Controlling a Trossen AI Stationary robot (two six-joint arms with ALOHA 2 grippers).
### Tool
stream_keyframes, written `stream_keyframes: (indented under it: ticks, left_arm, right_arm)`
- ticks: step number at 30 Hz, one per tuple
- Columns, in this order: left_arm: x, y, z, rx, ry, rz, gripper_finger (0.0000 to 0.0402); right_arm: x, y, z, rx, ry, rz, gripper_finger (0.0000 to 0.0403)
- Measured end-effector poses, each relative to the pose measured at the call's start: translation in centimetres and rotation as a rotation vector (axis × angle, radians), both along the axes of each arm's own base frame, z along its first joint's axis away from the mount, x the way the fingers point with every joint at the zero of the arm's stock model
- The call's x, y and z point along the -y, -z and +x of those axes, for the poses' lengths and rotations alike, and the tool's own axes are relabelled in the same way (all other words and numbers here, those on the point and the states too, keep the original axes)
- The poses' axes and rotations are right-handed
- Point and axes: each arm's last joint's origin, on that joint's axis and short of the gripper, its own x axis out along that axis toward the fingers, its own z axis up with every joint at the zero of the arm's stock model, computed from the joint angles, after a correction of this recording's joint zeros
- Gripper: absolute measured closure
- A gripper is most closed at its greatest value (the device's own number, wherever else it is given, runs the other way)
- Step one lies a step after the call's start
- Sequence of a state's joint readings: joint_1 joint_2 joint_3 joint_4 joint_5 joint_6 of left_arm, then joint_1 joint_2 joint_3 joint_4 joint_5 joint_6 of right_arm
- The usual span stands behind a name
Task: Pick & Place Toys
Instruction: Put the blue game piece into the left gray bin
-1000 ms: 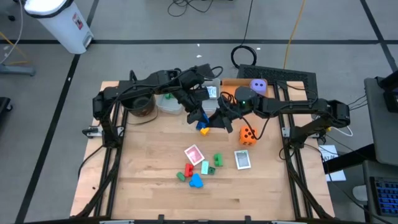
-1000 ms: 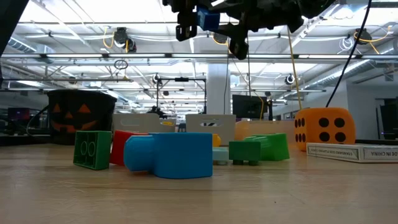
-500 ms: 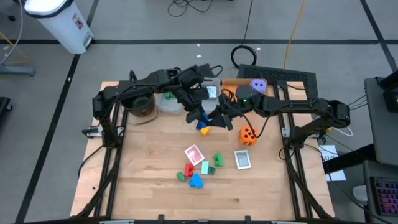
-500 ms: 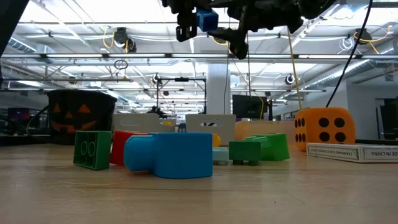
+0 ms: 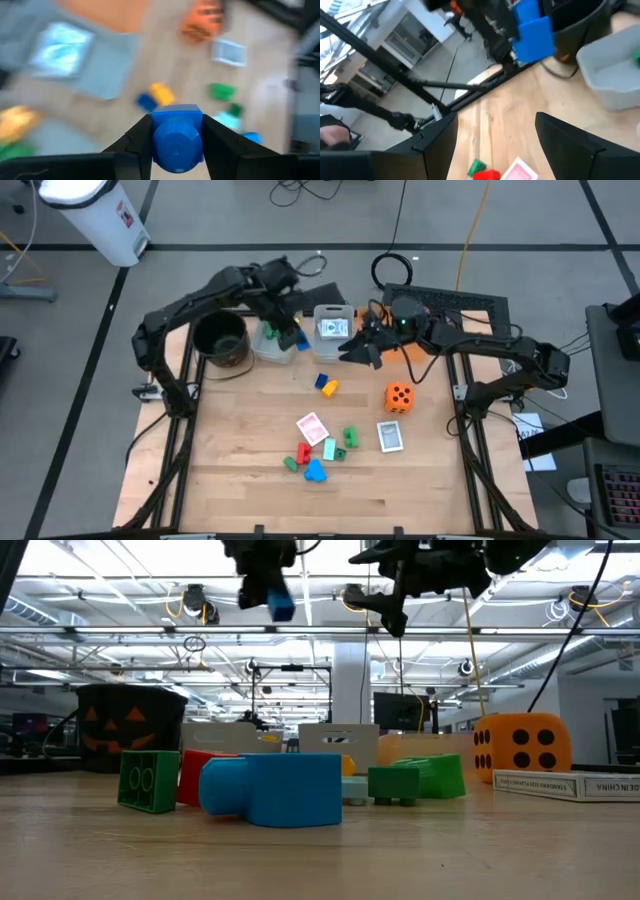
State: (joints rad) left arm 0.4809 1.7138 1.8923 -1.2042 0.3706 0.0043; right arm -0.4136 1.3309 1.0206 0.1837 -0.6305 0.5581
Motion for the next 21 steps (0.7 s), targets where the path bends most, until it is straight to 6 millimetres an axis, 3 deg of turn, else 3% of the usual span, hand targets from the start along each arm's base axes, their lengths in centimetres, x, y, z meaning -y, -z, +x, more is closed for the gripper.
stream_keyframes:
  ticks: [9, 14, 21]
  left_arm:
    - [-5.4, 0.0, -4.8, -0.139, -0.346, 0.073, 0.027]
    - [-8.4, 2.9, -6.3, -0.171, -0.589, -0.012, 0.027]
    - [-9.5, 6.8, -6.3, -0.205, -0.744, -0.038, 0.027]
  right_arm:
    - [1.3, 0.1, -0.5, -0.007, 0.076, -0.009, 0.0147]
    - [1.5, 0.4, -0.6, -0.047, 0.135, -0.03, 0.0144]
    - [1.4, 1.1, -0.7, -0.11, 0.136, -0.037, 0.0147]
